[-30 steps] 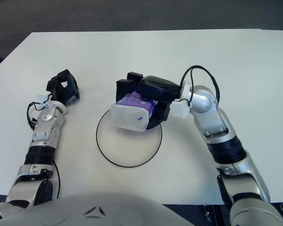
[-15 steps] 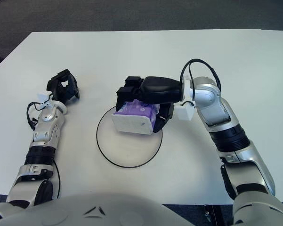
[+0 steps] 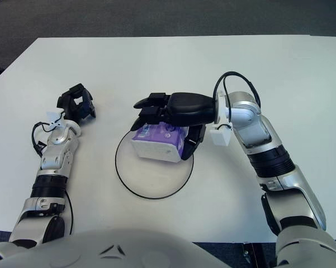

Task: Put the tissue paper into the plate.

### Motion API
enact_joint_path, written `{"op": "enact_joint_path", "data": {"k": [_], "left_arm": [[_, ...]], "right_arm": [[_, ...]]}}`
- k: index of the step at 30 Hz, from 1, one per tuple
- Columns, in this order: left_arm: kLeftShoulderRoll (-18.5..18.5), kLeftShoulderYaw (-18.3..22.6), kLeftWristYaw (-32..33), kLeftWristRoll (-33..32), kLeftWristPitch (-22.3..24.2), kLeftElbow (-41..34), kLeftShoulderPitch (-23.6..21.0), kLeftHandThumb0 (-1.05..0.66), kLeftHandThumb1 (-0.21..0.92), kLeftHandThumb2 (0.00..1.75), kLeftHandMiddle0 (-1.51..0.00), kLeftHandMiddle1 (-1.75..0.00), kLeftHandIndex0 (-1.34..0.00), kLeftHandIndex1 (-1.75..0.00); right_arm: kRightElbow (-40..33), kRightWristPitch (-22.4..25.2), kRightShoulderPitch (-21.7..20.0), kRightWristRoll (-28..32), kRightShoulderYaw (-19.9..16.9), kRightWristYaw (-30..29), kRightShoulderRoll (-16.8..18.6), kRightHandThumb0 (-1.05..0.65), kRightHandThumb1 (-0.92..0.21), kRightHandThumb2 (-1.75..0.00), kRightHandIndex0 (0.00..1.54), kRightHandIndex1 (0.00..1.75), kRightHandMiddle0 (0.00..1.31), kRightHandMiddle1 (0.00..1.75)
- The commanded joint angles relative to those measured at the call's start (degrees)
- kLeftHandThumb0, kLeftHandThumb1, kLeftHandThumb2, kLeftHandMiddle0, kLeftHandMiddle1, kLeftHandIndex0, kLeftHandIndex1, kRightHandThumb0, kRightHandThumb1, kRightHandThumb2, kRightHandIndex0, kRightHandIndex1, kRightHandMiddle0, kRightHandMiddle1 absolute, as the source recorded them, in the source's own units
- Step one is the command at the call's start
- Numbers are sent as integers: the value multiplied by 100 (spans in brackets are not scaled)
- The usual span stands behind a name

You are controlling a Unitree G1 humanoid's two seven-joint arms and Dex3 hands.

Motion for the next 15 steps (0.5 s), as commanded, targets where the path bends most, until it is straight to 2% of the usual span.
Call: {"op": "enact_joint_path", "data": {"k": [1,9,15], "left_arm": [[-425,-134,122,55,119,282,812,-42,62,97,-123,-175,-102,-175],[-343,-198,129,161,-51,383,785,-42,63,97,-126,-175,-103,-175],[-357,-179,130,123,14,394,775,-42,63,96,-129,-175,-107,-175]], "right_arm": [[-141,67,-67,-112,-46,-75,-67,-65,-51,-72,0,1,0,23],[-332,274,-148,-154,-61,-16,-194,-64,-49,-70,0,0,0,24],[-533,398,-58,-234,-174,-139,-227,-66,-50,-67,0,0,0,22]]}}
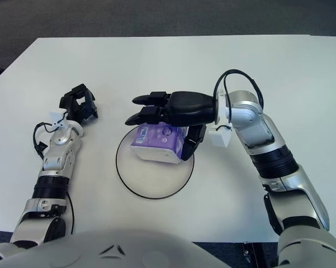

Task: Put the tissue paper into the plate.

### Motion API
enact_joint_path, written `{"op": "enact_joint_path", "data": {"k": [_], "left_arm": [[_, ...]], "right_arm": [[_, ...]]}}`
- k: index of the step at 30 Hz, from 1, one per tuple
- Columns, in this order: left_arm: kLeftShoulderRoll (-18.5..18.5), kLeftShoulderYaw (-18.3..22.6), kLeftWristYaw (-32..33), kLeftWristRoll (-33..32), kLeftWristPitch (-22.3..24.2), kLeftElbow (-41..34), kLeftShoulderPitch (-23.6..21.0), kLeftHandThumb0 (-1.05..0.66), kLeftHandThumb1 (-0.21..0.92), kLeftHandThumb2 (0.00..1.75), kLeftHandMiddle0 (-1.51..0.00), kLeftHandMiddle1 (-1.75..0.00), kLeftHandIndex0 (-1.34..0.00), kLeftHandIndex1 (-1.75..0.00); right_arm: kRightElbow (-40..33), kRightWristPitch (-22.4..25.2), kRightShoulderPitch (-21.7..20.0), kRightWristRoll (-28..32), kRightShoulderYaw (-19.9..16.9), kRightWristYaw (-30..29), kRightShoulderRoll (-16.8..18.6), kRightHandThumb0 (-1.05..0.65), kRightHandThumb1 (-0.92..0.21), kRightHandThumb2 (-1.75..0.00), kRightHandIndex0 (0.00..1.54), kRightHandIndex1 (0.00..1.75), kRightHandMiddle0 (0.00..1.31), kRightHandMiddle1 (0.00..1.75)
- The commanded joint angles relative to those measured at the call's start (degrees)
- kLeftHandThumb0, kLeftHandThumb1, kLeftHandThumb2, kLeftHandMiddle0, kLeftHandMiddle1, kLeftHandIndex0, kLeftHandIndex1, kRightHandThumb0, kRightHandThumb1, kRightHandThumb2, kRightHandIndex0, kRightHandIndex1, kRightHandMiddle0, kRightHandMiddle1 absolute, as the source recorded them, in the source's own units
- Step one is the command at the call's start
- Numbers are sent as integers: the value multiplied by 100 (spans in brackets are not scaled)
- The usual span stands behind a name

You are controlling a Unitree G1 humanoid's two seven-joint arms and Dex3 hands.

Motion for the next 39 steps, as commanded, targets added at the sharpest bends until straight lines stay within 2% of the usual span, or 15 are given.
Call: {"op": "enact_joint_path", "data": {"k": [1,5,7,14,21,39], "left_arm": [[-353,-41,68,10,30,474,718,-41,63,96,-129,-175,-107,-175],[-362,-20,91,-9,88,513,686,-40,61,96,-129,-175,-107,-175],[-353,-27,84,-1,128,533,669,-41,61,97,-129,-175,-105,-175],[-292,-85,-15,23,197,550,674,-43,63,96,-127,-175,-104,-175],[-246,-11,-166,-51,-113,910,630,-43,65,94,-128,-175,-102,-175],[-249,23,-408,-117,-545,1097,548,-40,67,94,-129,-175,-96,-175]], "right_arm": [[-213,39,-45,-52,-171,-123,-116,-67,-51,-67,0,0,0,21],[-95,-198,-156,-31,-301,-232,-118,-72,-54,-63,0,0,0,15],[-10,-370,-169,-28,-360,-322,-96,-77,-60,-56,0,0,0,8],[265,-748,-327,454,-609,-227,-434,-84,-67,-49,0,0,0,0],[330,-826,-352,501,-563,-250,-484,-84,-68,-47,0,0,0,0],[385,-868,-372,493,-544,-256,-476,-84,-69,-45,0,0,0,0]]}}
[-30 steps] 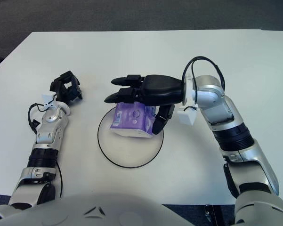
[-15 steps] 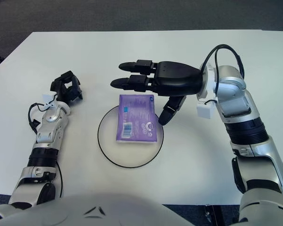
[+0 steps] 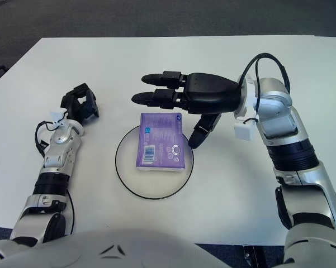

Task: Put the tissue paper into the plate.

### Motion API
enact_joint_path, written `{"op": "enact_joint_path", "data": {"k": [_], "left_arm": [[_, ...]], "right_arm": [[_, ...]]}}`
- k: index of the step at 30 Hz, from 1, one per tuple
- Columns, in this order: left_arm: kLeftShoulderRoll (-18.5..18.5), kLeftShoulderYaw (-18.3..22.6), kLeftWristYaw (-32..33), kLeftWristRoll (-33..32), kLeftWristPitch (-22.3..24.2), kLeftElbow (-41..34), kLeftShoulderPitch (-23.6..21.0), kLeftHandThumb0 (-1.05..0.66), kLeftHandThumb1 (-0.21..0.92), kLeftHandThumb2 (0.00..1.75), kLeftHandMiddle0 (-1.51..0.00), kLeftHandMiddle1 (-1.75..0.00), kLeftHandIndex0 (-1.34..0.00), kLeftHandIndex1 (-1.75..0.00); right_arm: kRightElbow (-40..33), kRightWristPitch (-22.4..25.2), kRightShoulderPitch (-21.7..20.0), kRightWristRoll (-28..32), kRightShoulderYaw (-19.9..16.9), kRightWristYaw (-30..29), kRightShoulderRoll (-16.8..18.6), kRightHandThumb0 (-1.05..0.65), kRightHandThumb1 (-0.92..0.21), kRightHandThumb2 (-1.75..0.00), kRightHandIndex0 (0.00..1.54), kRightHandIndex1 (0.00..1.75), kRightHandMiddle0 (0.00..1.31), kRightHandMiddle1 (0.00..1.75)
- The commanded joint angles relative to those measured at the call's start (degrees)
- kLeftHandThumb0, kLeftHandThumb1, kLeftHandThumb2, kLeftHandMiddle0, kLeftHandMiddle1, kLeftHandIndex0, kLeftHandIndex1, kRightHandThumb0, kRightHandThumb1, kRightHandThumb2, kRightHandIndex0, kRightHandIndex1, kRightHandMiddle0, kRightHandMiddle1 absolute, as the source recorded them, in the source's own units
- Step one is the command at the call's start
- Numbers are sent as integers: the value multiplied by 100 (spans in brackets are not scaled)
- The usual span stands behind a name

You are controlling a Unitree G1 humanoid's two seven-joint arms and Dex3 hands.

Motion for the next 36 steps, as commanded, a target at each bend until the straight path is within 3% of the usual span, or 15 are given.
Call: {"op": "enact_joint_path", "data": {"k": [1,36], "left_arm": [[-296,-46,-49,-1,-111,582,742,-40,67,94,-129,-175,-96,-175],[-265,118,-233,-117,-173,558,769,-40,65,95,-130,-175,-98,-175]], "right_arm": [[12,-44,-113,64,30,-6,-34,-84,-69,-45,0,0,0,0],[-107,90,-143,-2,75,-28,30,-84,-71,-42,0,0,0,0]]}}
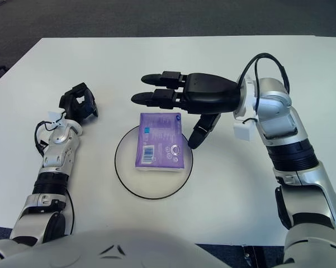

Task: Put the tissue paper into the plate.

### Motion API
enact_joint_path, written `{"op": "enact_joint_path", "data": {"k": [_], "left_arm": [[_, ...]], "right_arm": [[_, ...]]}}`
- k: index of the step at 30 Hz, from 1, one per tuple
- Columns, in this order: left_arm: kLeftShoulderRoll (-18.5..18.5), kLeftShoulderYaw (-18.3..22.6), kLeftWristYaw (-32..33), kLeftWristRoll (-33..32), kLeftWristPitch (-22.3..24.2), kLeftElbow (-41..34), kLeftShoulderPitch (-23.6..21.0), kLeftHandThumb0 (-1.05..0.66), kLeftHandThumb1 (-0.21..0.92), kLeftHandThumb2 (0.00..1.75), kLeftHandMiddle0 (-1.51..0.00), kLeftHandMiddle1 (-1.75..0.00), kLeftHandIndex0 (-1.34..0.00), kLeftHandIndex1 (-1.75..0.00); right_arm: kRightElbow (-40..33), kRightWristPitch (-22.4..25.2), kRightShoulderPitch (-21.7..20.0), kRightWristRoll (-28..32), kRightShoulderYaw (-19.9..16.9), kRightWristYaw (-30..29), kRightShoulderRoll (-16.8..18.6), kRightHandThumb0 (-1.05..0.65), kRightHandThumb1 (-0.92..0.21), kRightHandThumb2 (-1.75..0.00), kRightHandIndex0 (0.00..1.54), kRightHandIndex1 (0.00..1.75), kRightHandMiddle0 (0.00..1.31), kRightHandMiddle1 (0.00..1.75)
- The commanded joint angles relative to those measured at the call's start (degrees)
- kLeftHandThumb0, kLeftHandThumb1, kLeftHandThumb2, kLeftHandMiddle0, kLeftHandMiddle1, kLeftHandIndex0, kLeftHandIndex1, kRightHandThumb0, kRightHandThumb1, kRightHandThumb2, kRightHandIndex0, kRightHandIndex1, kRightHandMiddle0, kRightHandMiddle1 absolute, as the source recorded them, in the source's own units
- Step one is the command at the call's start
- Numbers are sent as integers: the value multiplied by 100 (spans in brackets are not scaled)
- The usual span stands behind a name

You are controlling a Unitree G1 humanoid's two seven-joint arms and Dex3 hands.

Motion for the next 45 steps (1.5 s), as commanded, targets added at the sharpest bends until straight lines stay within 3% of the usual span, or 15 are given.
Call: {"op": "enact_joint_path", "data": {"k": [1,12,13,14,16,19,25,35,39,45], "left_arm": [[-265,2,-71,-70,-95,522,777,-41,65,95,-130,-175,-98,-175],[-233,28,-139,-43,-120,536,775,-41,65,95,-130,-175,-98,-175],[-234,30,-140,-42,-117,535,774,-41,65,95,-130,-175,-98,-175],[-237,32,-134,-39,-105,529,775,-41,65,95,-130,-175,-98,-175],[-241,33,-120,-33,-89,519,777,-41,65,95,-130,-175,-98,-175],[-242,33,-114,-21,-83,508,781,-41,66,95,-130,-175,-98,-175],[-247,37,-125,-21,-74,477,799,-41,66,94,-130,-175,-98,-175],[-276,38,-115,-24,-75,502,782,-40,65,94,-129,-175,-97,-175],[-272,31,-100,8,-114,534,769,-40,65,94,-129,-175,-97,-175],[-274,23,-121,15,-184,573,765,-40,65,95,-130,-175,-98,-175]], "right_arm": [[-81,27,-151,-7,56,-29,24,-84,-71,-42,0,0,0,0],[-99,73,-178,-37,80,-38,54,-84,-71,-41,0,0,0,0],[445,634,113,-1244,-463,-1569,278,-84,-71,-41,0,0,0,0],[883,979,319,-2180,-842,-2699,409,-91,-79,-58,7,2,0,16],[1234,1357,552,-3261,-1132,-3923,614,-97,-85,-73,13,4,0,30],[1110,1358,596,-3512,-988,-4144,697,-102,-90,-84,13,3,0,37],[1135,1281,575,-4014,-813,-4691,546,-105,-92,-98,2,0,0,28],[1594,920,404,-4278,-525,-5553,433,-105,-92,-106,0,0,0,23],[1656,1037,399,-4148,-473,-5549,467,-105,-92,-107,1,0,0,23],[1368,1772,692,-3244,-632,-4799,639,-105,-92,-106,4,2,0,19]]}}
